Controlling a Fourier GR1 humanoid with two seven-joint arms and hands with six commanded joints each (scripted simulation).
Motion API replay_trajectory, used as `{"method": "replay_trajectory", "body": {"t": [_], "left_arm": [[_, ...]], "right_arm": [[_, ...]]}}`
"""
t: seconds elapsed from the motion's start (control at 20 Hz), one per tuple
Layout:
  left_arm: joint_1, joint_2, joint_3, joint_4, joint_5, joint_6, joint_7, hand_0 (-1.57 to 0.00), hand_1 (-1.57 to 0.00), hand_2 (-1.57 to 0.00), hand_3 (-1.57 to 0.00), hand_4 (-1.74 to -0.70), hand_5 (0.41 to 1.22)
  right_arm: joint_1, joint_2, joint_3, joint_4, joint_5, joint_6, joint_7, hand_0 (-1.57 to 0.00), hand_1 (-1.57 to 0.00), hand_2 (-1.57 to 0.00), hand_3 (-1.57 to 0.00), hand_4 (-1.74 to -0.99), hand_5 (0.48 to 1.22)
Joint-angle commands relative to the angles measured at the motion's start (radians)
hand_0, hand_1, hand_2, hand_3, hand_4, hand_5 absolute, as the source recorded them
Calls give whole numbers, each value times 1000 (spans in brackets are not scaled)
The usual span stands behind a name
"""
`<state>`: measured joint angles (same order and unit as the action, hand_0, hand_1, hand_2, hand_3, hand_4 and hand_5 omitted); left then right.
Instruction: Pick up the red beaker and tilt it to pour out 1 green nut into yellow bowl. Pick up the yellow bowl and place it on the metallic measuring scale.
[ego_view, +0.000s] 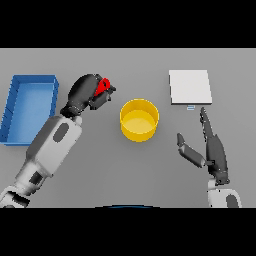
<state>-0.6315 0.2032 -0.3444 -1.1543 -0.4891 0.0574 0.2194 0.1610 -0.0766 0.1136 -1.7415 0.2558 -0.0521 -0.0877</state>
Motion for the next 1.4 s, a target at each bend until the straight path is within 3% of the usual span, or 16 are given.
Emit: {"method": "replay_trajectory", "body": {"t": [0.0,0.3,0.45,0.5,0.7,0.95,1.2,1.35], "left_arm": [[-25,7,-40,6,-47,-10,33,-1569,-1569,-1569,-1568,-1738,1133],[-147,53,-226,72,-245,-76,77,-1570,-1570,-1570,-1570,-1740,1182],[-203,92,-287,83,-298,-133,47,-1571,-1571,-1571,-1571,-1649,1201],[-230,88,-311,102,-316,-151,41,-1571,-1571,-1571,-1571,-1666,1205],[-324,101,-414,138,-374,-260,-1,-1571,-1571,-1571,-1277,-1701,1215],[-404,89,-552,198,-451,-319,-74,-1571,-1571,-1571,-1475,-1726,1219],[-481,83,-680,237,-517,-398,-109,-1571,-1571,-1571,-1539,-1736,1220],[-518,81,-743,252,-555,-389,-127,-1571,-1571,-1571,-1555,-1739,1221]], "right_arm": [[-6,4,5,-4,0,3,4,1,1,1,1,-1254,687],[9,-2,4,-30,-9,12,20,1,1,1,1,-1274,702],[19,-4,2,-28,-13,15,10,1,1,1,1,-1284,705],[16,-2,0,-28,-23,20,7,1,1,1,1,-1283,702],[9,19,-4,-14,-35,9,-4,1,1,1,1,-1292,678],[11,35,-17,5,-63,8,-17,1,1,1,1,-1291,648],[14,44,-12,11,-50,-2,-28,1,1,1,1,-1291,631],[10,45,-7,12,-28,-17,-8,1,1,1,1,-1278,609]]}}
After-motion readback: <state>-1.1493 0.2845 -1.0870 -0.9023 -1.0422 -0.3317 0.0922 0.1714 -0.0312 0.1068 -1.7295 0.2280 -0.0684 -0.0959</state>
